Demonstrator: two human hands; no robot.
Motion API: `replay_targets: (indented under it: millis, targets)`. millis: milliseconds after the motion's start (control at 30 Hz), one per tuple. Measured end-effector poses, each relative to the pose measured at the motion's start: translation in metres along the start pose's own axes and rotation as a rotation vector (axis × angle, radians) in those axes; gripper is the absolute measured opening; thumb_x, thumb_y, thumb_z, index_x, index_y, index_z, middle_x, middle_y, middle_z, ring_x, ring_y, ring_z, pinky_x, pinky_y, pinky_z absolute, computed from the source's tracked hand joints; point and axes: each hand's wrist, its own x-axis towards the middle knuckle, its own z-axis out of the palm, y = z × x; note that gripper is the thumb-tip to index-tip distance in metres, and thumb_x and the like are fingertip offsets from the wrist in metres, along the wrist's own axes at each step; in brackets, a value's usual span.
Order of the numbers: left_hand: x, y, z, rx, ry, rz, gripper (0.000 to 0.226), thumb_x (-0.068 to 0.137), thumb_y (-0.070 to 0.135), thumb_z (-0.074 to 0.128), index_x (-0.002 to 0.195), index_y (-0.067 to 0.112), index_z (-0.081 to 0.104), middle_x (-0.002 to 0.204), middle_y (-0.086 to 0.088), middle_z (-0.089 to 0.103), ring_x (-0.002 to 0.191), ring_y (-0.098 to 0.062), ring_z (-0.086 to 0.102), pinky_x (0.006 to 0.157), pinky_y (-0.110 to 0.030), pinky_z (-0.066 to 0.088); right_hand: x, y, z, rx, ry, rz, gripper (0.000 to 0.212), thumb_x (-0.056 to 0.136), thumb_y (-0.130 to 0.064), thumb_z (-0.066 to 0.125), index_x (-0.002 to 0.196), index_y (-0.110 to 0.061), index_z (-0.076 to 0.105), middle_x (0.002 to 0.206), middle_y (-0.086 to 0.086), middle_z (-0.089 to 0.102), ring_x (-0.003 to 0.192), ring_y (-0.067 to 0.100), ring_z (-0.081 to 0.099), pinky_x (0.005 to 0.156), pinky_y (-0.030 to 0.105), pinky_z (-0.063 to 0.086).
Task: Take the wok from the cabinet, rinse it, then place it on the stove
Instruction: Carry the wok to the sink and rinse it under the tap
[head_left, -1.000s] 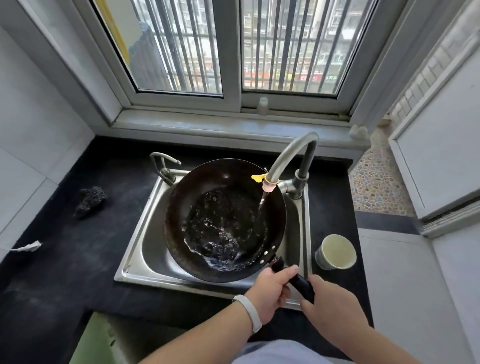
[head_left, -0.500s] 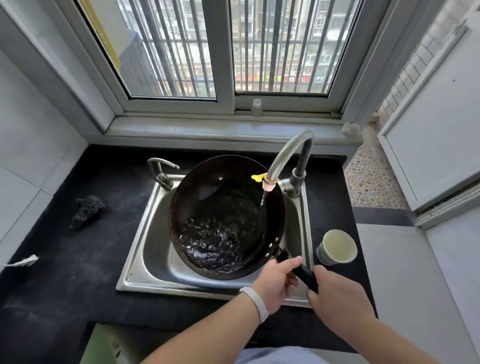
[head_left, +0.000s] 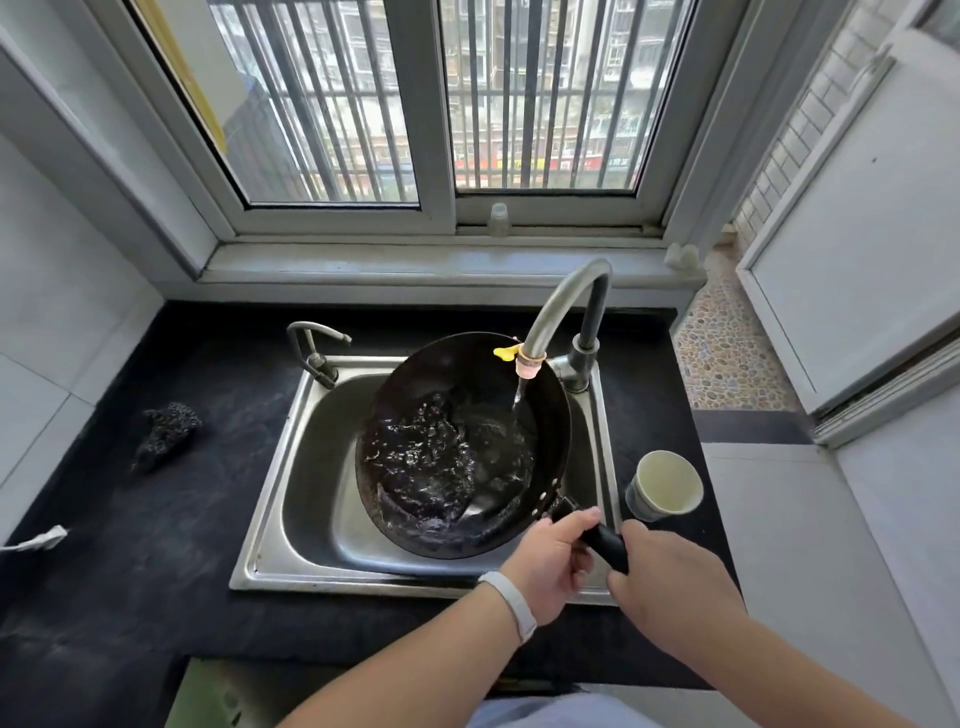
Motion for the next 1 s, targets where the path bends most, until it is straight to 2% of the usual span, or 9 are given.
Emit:
replay_targets:
  millis: [233,467,600,833,933,1000]
  targets:
    - [-0.013,-0.01,-0.006,0.019,0.058,-0.017,0.025,0.088,0.029,0.072,0.077,0.021,0.052,0.055,0.008,0.048,0.042,-0.004,0.039,0.042,-0.015,0.028,-0.003,-0.003,0.008,0.164,-0.105,0.073,0.015,0.082,-0.037,0.056,0.076,-0.027,0.048,0.074,-0.006,0.06,0.069,0.016,0.06,0.059,0.029,0.045]
    - [-0.023,-0.022,-0.017,-0.013,0.124,0.01,0.025,0.089,0.029,0.071,0.076,0.022,0.051,0.059,0.005,0.052,0.044,-0.005,0.037,0.044,-0.015,0.028,-0.003,-0.008,0.015,0.291,-0.199,0.079,0.015,0.078,-0.034,0.062,0.073,-0.023,0.054,0.067,-0.003,0.057,0.058,0.013,0.052,0.05,0.026,0.037]
    - [-0.027,-0.028,-0.026,-0.023,0.139,0.047,0.028,0.089,0.027,0.071,0.071,0.021,0.05,0.059,0.002,0.046,0.043,-0.007,0.034,0.041,-0.016,0.023,-0.002,-0.01,0.02,0.338,-0.239,0.074,0.013,0.074,-0.032,0.064,0.069,-0.023,0.056,0.062,-0.001,0.056,0.055,0.013,0.051,0.048,0.025,0.035]
    - [-0.033,-0.034,-0.035,0.067,0.233,0.12,0.024,0.089,0.025,0.071,0.075,0.016,0.053,0.05,0.004,0.046,0.037,-0.005,0.038,0.038,-0.017,0.029,-0.006,-0.017,0.033,0.591,-0.351,0.163,0.003,0.075,-0.015,0.063,0.076,-0.016,0.064,0.053,0.001,0.053,0.045,0.016,0.05,0.046,0.029,0.048]
    - [-0.036,-0.036,-0.037,0.081,0.267,0.162,0.021,0.089,0.023,0.071,0.078,0.014,0.056,0.05,0.006,0.047,0.039,-0.005,0.04,0.04,-0.016,0.032,-0.01,-0.021,0.035,0.653,-0.361,0.148,0.016,0.076,-0.009,0.061,0.068,-0.023,0.062,0.051,-0.001,0.051,0.044,0.015,0.048,0.043,0.026,0.046]
    - [-0.038,-0.036,-0.038,0.076,0.287,0.176,0.02,0.089,0.021,0.072,0.078,0.014,0.057,0.047,0.008,0.047,0.039,-0.004,0.041,0.039,-0.016,0.033,-0.01,-0.022,0.036,0.672,-0.368,0.134,0.016,0.077,-0.008,0.06,0.071,-0.023,0.064,0.053,0.0,0.052,0.046,0.015,0.048,0.041,0.024,0.044]
